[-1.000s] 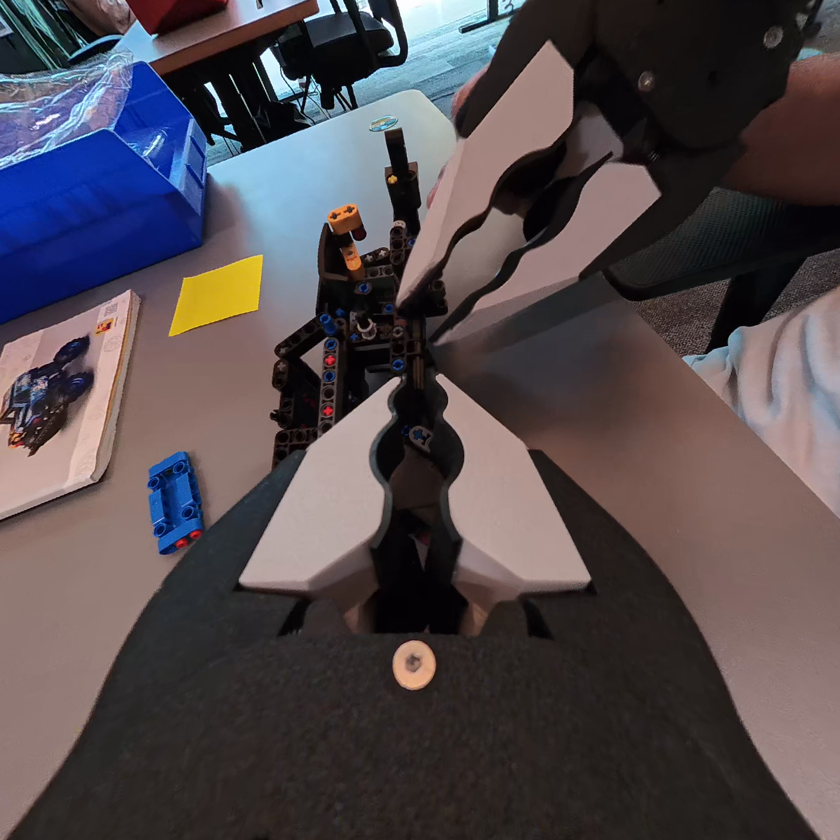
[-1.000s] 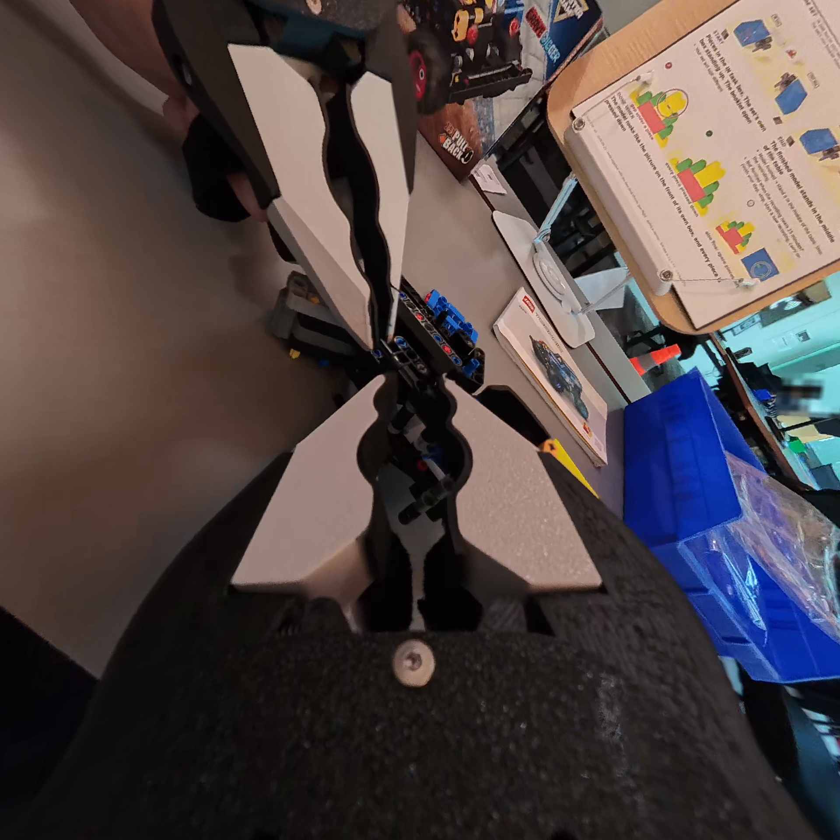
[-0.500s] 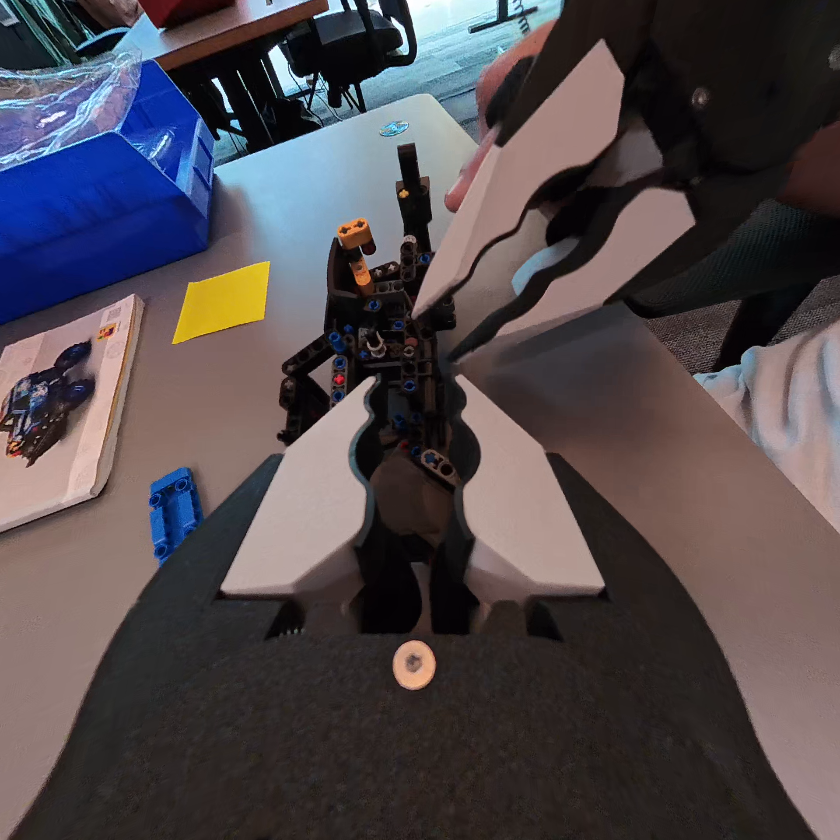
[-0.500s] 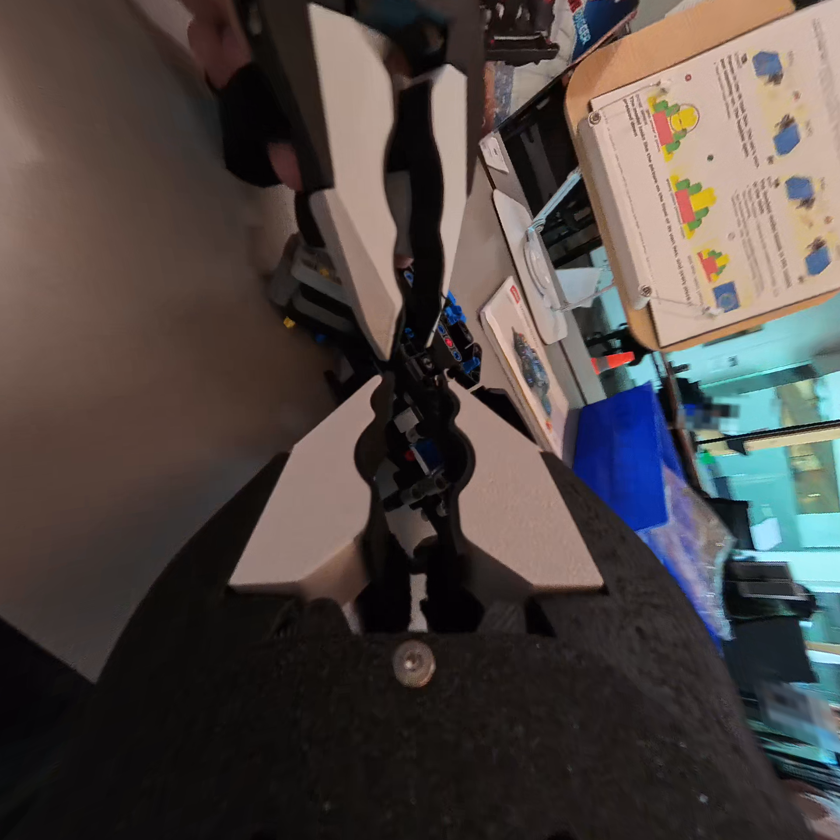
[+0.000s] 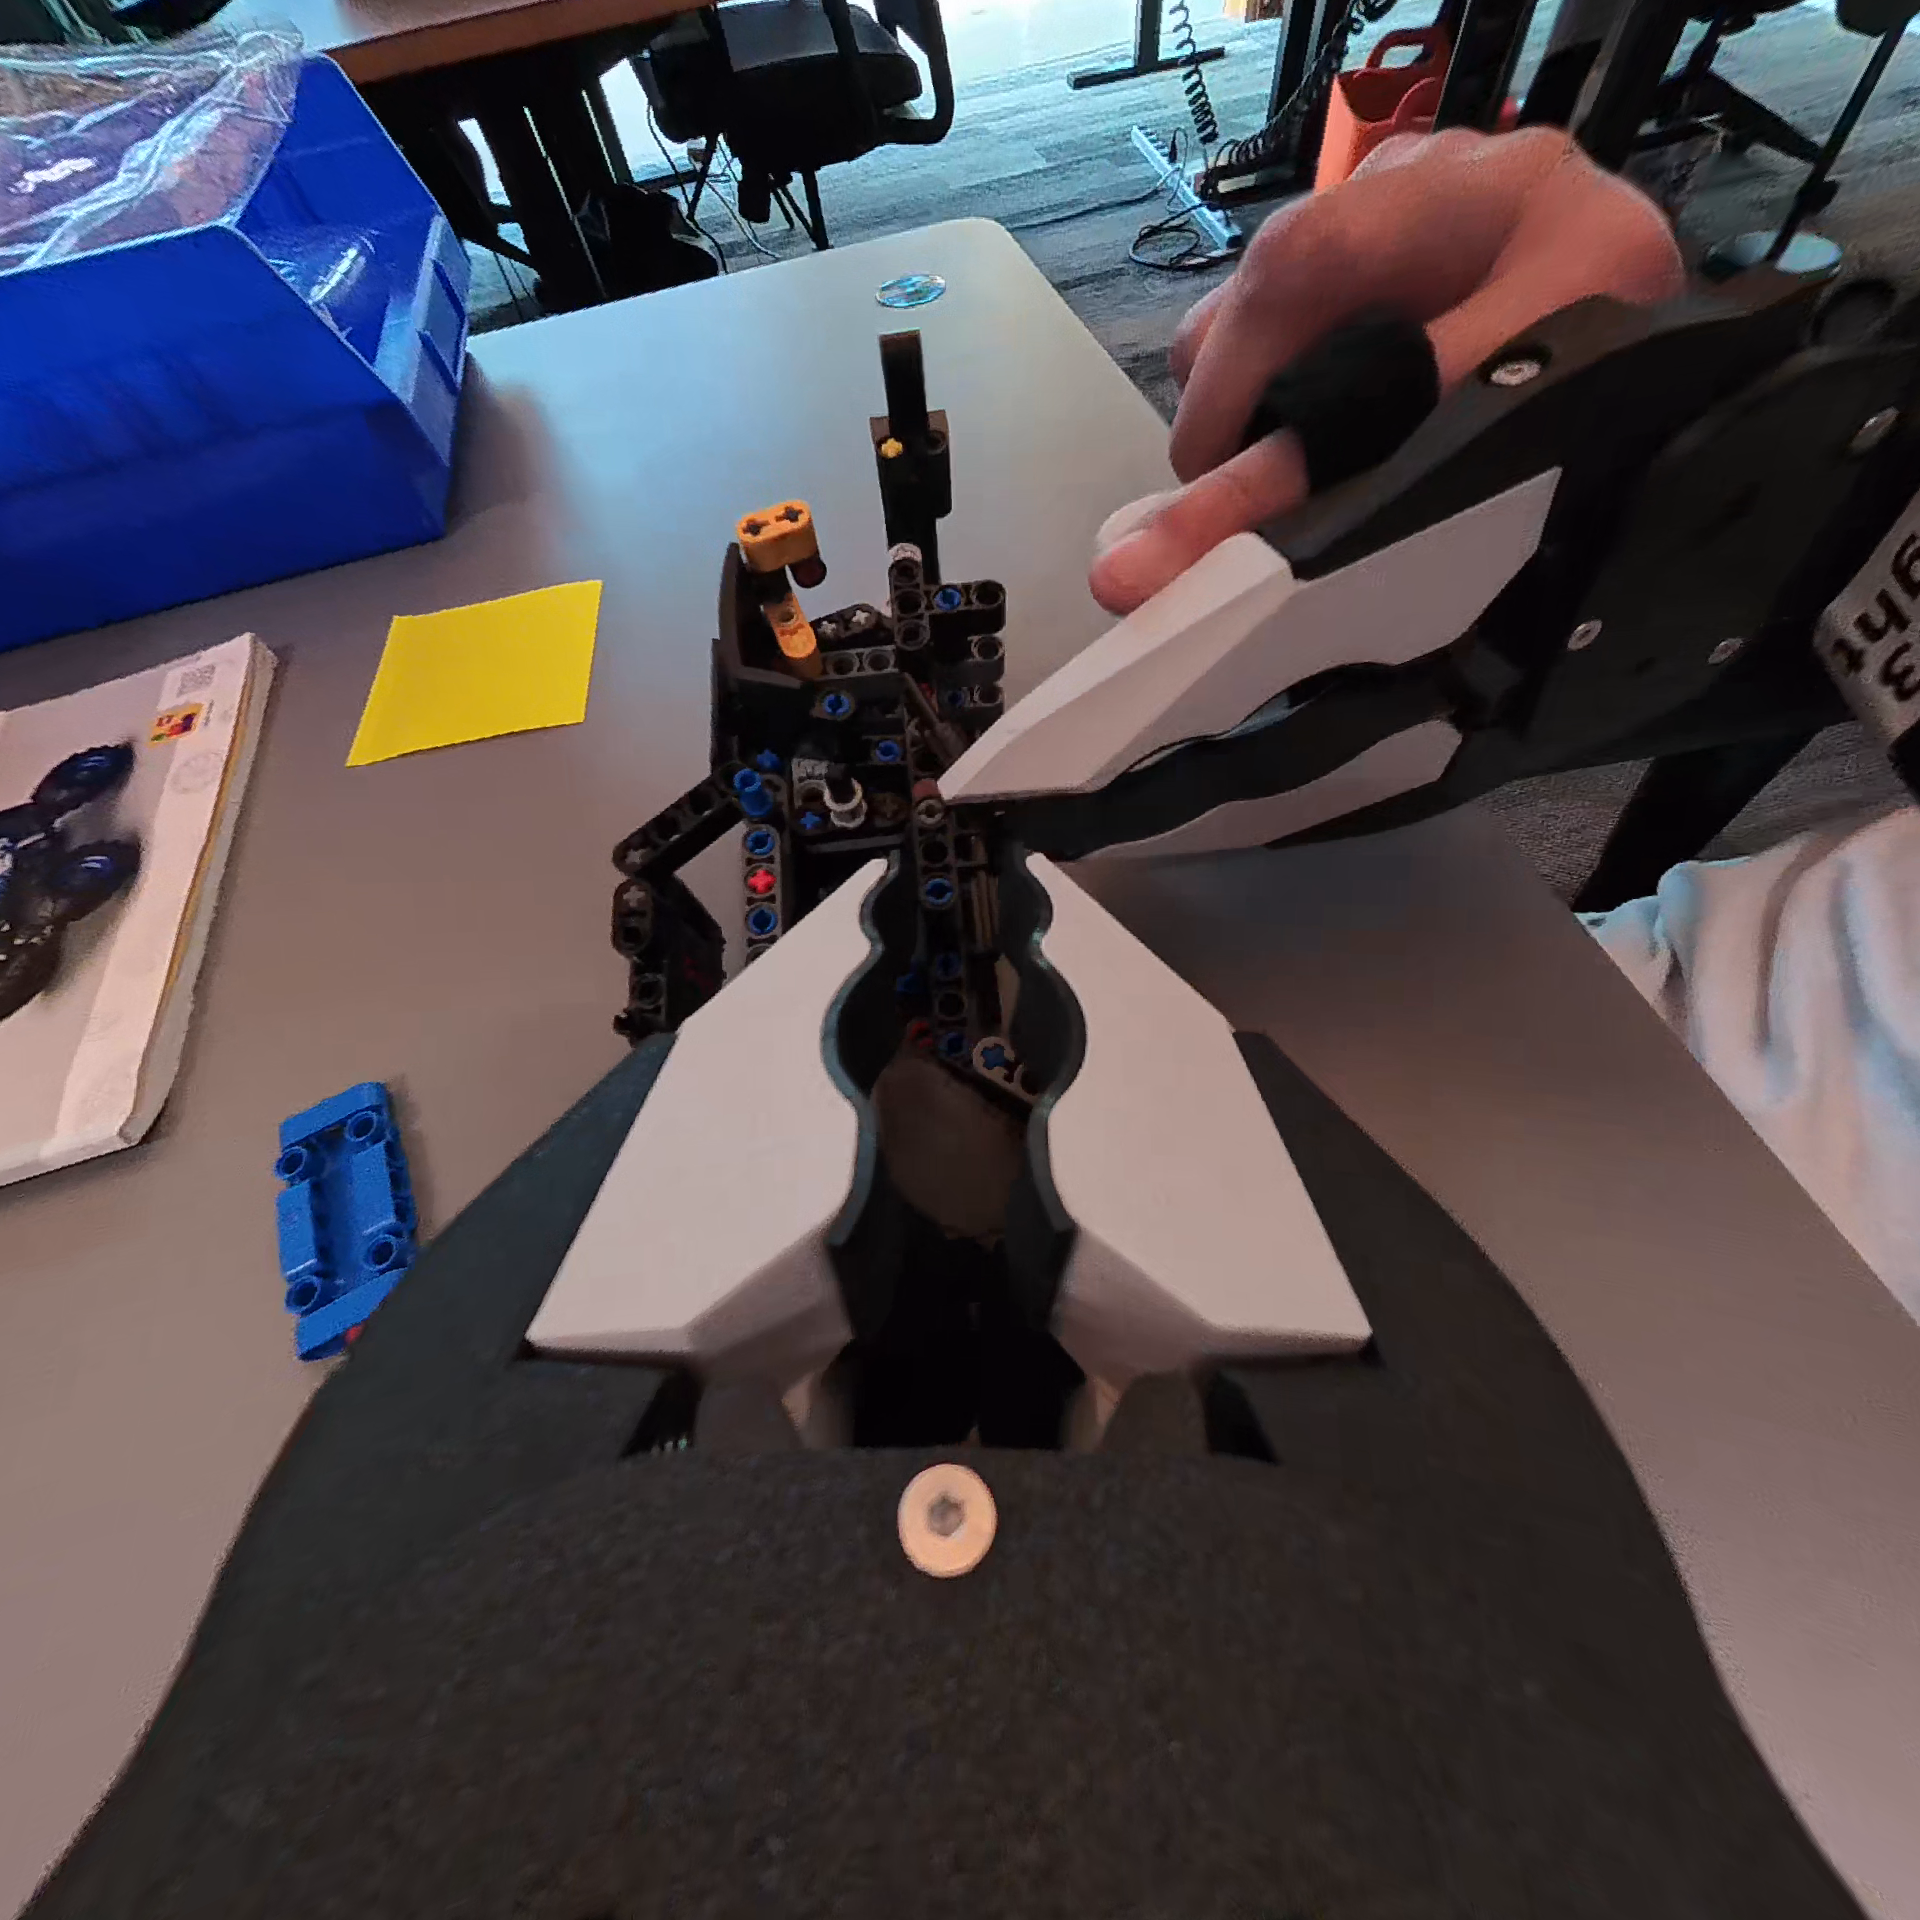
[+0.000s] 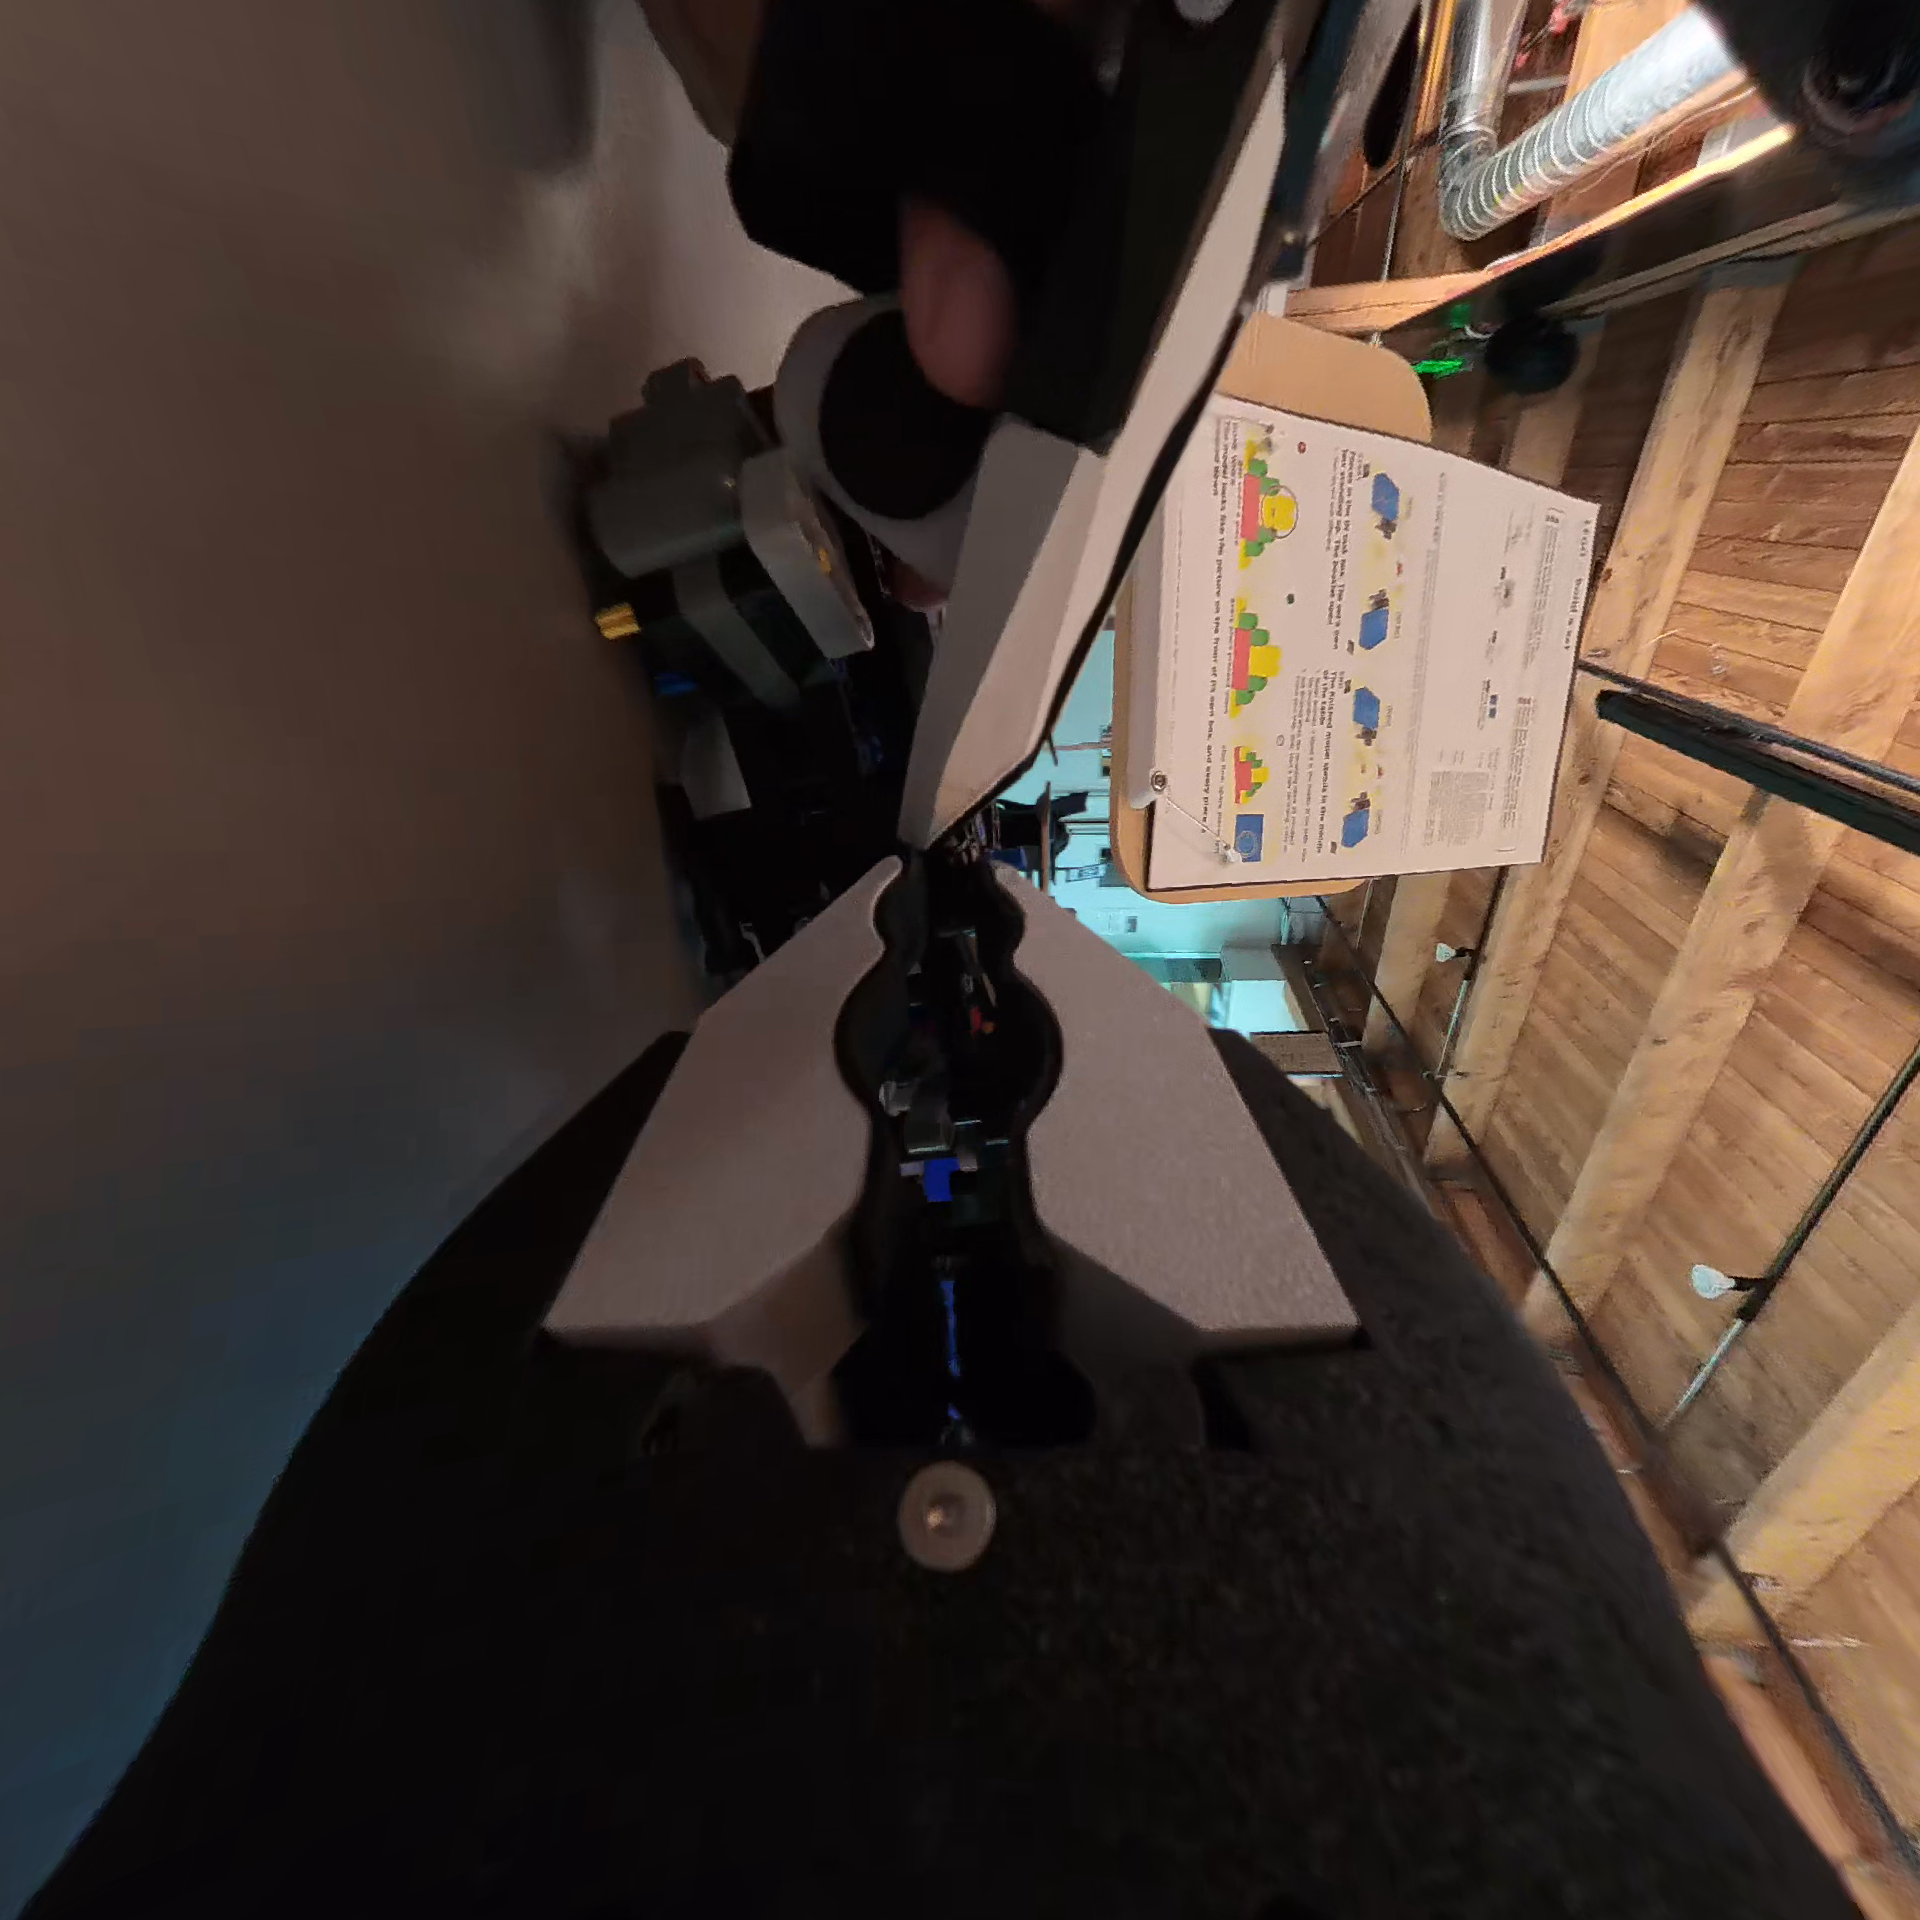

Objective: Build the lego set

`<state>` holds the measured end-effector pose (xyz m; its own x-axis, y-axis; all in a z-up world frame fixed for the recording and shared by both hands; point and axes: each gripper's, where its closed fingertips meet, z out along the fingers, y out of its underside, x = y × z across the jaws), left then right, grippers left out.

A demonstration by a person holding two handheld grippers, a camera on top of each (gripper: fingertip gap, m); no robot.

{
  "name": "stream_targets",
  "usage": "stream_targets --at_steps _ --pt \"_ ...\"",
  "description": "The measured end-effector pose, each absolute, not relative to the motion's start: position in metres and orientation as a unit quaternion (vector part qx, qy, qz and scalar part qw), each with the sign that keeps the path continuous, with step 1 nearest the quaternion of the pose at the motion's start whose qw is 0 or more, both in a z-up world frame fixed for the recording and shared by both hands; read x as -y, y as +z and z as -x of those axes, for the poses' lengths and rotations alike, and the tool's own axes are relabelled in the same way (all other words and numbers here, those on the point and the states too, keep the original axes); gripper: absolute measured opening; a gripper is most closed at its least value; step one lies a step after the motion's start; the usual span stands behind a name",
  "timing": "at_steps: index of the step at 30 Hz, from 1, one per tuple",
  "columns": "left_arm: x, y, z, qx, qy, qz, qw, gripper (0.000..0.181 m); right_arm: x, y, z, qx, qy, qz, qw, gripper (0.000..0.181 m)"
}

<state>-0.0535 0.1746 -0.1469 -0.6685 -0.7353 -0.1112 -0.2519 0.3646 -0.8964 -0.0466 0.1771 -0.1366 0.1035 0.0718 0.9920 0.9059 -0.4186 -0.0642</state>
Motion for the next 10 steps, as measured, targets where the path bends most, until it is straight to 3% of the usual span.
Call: stream_targets --at_steps 10 --pt "-0.1715 -0.1476 0.0581 -0.790 -0.465 0.301 0.263 0.015 -0.1731 -0.1367 0.0491 0.383 -0.511 0.650 0.413 0.010"
